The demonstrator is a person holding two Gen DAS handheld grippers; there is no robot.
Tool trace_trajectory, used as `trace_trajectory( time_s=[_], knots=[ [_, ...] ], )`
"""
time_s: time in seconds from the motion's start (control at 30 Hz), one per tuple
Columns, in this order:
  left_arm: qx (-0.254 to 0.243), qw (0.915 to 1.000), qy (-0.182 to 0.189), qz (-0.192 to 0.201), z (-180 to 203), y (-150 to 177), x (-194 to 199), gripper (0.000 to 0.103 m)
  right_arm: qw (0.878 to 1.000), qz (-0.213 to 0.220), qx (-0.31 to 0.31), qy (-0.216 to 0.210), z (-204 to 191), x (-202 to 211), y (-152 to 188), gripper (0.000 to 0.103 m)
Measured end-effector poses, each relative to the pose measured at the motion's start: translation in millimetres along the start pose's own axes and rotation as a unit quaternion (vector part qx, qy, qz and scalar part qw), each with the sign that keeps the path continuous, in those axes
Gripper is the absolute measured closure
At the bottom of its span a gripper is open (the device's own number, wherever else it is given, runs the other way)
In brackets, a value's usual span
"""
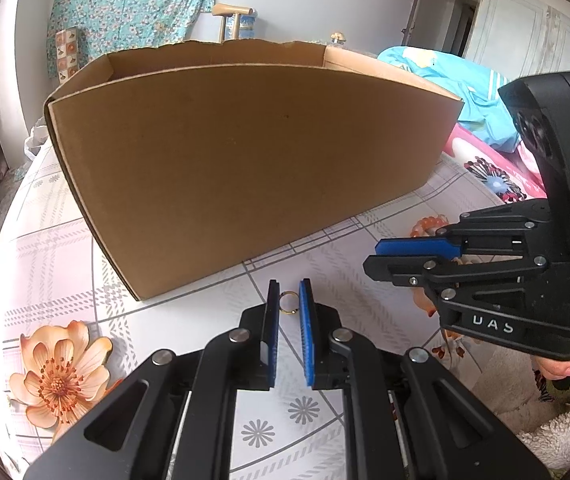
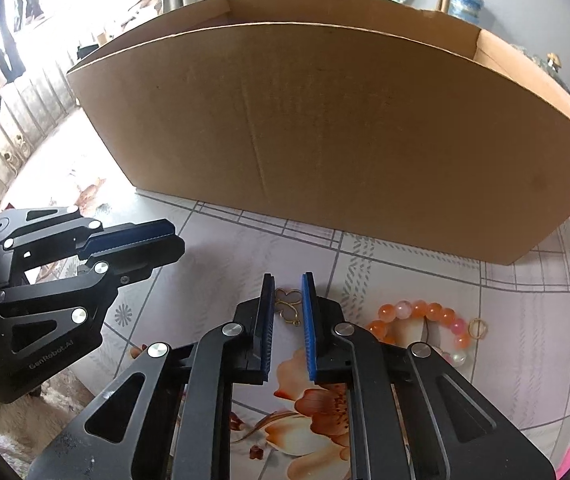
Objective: Organize jewelry
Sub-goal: 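Close the right gripper on the tiny gold butterfly charm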
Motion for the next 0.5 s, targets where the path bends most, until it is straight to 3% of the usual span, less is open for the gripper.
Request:
trace_trajectory(
  time_s=[0.3, 0.5],
  knots=[
    [-0.002, 1.0000, -0.002, 0.005, 3, -1, 3, 0.094, 0.999, 0.003, -0.030, -0.013, 50, 10, 2, 0.092],
    [-0.022, 0.9995, -0.001, 0.024, 17, -10, 30, 0.094, 0.998, 0.028, -0.055, -0.029, 52, 52, -5, 0.092]
  ],
)
Point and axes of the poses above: each gripper's, at about its wrist camera, not at the fingertips, and x roughly against the way its jaws point, z to its right, y to its underside, the point moved 3 cm from there along -x, roughly the way its jaws point, and after that the axes turned 14 degrees about y, right-handed, at the moved point
